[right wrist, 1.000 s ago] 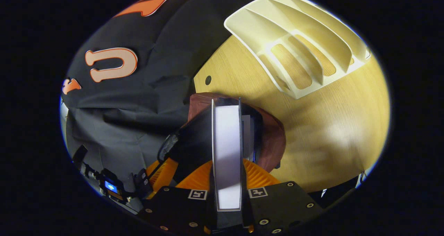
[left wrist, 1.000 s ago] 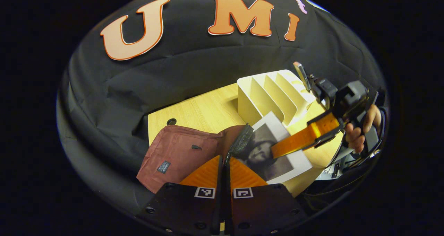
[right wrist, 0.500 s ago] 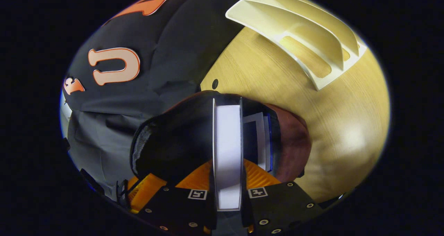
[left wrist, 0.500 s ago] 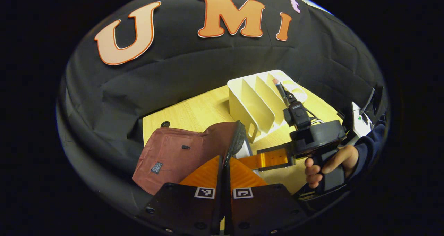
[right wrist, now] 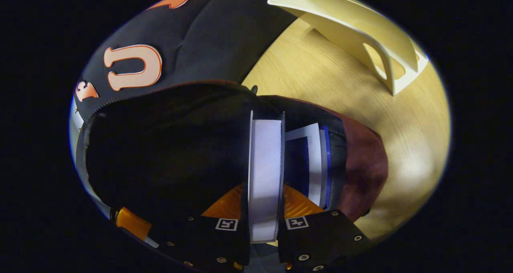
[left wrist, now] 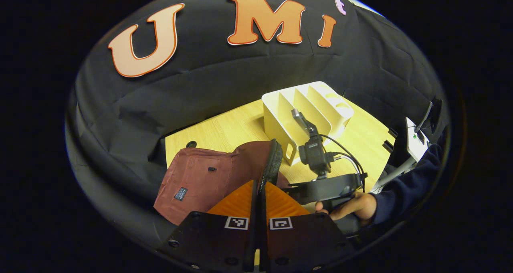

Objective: Open the schoolbag, grab two books from the bookshelf and put them into the schoolbag.

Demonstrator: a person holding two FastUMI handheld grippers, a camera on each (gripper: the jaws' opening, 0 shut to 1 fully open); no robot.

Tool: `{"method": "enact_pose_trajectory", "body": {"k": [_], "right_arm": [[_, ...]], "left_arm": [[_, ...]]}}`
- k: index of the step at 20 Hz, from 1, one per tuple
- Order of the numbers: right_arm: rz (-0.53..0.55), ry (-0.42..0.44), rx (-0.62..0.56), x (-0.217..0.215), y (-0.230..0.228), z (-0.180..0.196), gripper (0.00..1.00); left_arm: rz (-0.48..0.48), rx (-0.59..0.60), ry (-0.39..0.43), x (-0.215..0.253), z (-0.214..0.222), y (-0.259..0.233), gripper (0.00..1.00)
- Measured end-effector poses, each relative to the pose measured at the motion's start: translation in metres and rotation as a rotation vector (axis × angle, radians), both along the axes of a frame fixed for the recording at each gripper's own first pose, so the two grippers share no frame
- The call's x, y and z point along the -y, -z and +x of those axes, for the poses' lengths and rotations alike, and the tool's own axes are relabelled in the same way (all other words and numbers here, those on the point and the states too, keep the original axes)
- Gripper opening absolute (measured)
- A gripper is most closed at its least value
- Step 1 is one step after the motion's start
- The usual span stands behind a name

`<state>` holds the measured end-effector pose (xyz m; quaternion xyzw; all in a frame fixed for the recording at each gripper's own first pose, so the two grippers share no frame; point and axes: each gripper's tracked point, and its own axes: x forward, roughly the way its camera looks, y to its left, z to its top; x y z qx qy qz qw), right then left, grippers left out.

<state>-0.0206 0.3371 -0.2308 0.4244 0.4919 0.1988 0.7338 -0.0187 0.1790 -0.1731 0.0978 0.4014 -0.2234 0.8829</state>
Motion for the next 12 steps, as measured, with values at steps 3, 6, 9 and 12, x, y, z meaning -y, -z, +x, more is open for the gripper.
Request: {"method": "enact_pose_trajectory", "body": {"k": [3,6,9,12], "right_arm": [[-0.015,-0.052,-0.068,-0.007,0.006,-0.007,0.31],[-0.209,-0.099,-0.007,0.023,0.016,-0.006,0.39],[-0.267,-0.130,0.049,0.042,0.006,-0.005,0.77],[-0.340,-0.085,0.096,0.085,-0.001,0.011,0.91]], "left_arm": [[0.006,0.004,-0.010,-0.001,0.004,0.000,0.05],[0.008,-0.011,-0.032,-0.004,0.006,0.008,0.05],[-0.002,-0.015,-0.039,-0.001,0.007,0.016,0.05],[-0.002,-0.017,-0.038,0.005,0.005,0.022,0.05]]}}
